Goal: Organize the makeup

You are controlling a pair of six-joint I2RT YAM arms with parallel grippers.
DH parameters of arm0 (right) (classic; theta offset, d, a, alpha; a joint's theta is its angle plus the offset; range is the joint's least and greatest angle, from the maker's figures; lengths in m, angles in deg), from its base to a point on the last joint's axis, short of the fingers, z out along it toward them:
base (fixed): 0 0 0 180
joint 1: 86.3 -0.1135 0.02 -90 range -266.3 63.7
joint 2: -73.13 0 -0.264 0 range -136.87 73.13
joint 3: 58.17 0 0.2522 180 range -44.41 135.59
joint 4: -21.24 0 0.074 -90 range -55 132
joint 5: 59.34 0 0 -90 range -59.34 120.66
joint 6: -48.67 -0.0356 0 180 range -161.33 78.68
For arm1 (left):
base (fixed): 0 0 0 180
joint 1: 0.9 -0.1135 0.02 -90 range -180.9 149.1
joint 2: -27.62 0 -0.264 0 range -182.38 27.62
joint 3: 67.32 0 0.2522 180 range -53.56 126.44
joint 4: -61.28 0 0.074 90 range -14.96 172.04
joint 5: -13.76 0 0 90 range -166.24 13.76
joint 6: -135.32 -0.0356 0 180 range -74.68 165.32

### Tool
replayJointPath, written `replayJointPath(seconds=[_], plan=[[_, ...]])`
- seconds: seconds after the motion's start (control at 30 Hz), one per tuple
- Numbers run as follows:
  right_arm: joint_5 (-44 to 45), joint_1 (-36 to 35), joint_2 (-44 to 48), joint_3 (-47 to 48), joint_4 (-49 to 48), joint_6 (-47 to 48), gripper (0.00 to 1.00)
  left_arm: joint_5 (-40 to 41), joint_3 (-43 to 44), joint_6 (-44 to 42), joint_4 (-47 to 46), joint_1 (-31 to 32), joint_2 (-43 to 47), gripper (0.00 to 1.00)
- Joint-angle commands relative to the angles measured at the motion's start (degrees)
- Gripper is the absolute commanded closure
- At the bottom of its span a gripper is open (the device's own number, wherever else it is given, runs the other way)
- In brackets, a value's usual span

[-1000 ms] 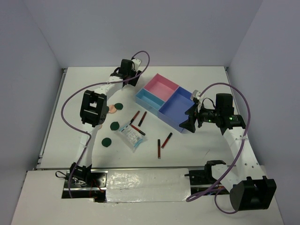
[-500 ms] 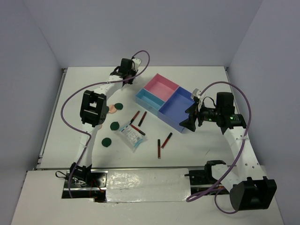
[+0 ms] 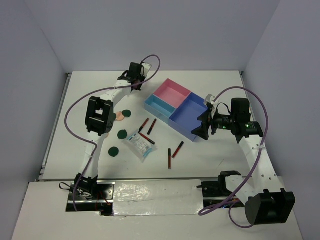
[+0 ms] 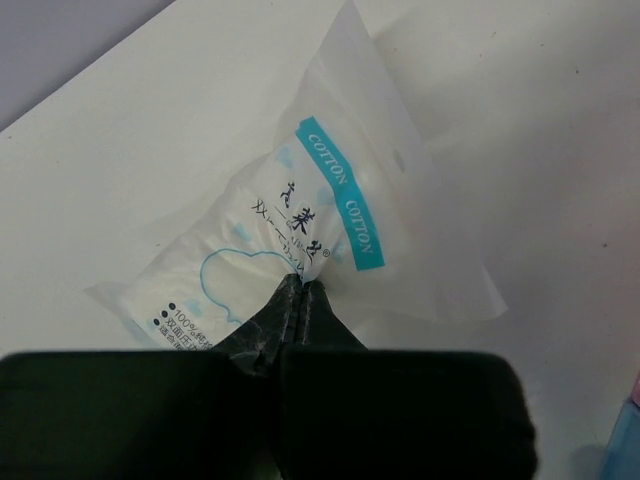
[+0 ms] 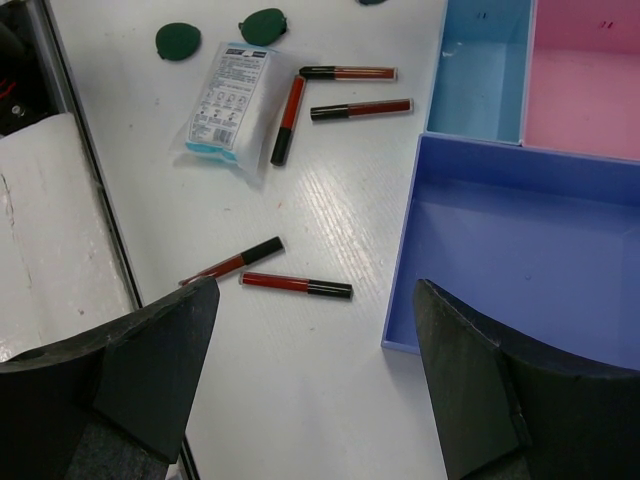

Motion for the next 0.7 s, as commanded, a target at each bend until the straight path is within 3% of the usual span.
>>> replayJointPath(seconds=[0.0, 0.4, 0.67], plan=[[-1.4, 0.3, 1.3, 2.4, -0.1, -0.2, 0.14, -1.0, -2.0, 2.2, -1.2, -0.4, 5.4, 1.0], [-1.7, 0.3, 1.1, 2.0, -0.3, -0.2, 0.14, -5.8, -12.9, 6.7, -7.2, -0.7, 17.5, 1.0], [-1.5, 0.3, 0.9, 1.9, -0.8, -0.4, 0.14, -20.1, -22.5, 3.8, -16.0, 3.5, 26.4, 1.0]])
